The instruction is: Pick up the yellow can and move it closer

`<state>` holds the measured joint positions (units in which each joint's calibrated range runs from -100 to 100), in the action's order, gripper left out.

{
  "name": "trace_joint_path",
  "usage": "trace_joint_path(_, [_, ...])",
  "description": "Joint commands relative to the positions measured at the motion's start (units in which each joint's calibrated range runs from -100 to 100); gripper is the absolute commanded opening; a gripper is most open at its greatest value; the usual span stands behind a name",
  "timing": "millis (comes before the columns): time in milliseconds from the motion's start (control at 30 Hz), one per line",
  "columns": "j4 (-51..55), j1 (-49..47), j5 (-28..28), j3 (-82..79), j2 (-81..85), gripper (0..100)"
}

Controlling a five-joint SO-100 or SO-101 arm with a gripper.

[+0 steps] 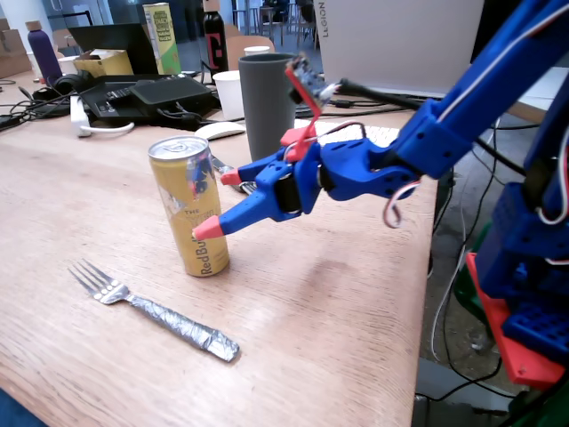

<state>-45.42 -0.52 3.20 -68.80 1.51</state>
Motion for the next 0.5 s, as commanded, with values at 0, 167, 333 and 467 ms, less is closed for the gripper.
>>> trace_joint_path(0, [-0.5,0.0,0.2,7.5,-5.7,51])
trace_joint_path(167, [-0.1,-1.3,0.2,20.1,-14.4,51])
trace_joint_path(333, [-0.2,-2.0,0.1,21.9,-15.7,51])
trace_joint_path(467, [-0.1,-2.2,0.1,24.7,-17.7,51])
